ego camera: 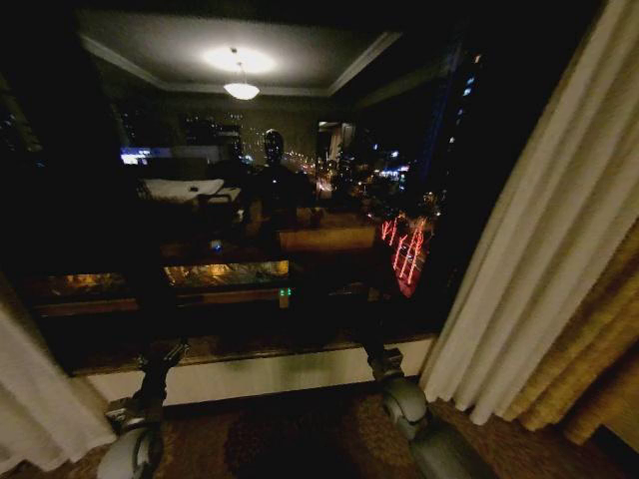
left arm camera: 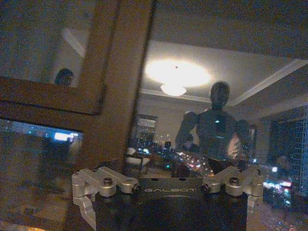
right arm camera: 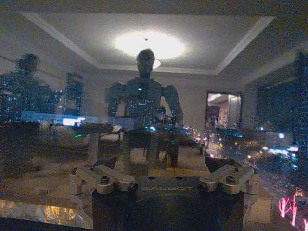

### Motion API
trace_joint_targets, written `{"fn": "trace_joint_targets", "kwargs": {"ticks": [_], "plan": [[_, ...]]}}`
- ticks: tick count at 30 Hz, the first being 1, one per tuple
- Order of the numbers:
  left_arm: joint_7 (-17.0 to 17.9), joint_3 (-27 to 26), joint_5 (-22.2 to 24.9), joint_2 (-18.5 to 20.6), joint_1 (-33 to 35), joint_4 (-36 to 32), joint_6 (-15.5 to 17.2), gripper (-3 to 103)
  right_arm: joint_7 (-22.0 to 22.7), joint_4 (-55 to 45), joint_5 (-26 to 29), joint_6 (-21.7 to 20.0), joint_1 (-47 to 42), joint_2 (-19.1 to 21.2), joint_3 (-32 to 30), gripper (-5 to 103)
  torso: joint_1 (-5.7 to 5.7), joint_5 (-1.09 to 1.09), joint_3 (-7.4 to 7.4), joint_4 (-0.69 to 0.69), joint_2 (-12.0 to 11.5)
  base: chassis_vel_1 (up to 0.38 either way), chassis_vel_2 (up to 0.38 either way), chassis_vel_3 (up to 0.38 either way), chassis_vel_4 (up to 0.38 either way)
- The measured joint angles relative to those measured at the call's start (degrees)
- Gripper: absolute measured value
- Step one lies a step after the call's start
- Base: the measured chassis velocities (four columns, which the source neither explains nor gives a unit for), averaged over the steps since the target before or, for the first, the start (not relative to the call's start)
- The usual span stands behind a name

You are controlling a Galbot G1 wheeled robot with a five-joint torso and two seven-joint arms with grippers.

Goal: Open the curtains by pulling them apart, changing their state from closed to fully open.

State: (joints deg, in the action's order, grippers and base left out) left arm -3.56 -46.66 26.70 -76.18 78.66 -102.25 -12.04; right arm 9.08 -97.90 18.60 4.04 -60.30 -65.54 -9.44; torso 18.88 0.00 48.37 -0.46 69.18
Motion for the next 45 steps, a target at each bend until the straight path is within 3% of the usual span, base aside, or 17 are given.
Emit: {"fn": "trace_joint_targets", "kwargs": {"ticks": [32,45], "plan": [[0.00,0.00,0.00,0.00,0.00,0.00,0.00,100,0.00,0.00,0.00,-0.01,0.00,0.00,0.00,100,0.00,-0.01,0.00,0.01,0.01,0.350,0.354,-0.349,-0.349],[-0.01,0.04,0.00,-0.02,0.00,0.00,0.00,100,0.01,0.00,0.00,-0.01,0.01,0.02,-0.02,100,0.00,0.02,0.00,-0.02,0.00,0.071,0.064,-0.073,-0.083]]}}
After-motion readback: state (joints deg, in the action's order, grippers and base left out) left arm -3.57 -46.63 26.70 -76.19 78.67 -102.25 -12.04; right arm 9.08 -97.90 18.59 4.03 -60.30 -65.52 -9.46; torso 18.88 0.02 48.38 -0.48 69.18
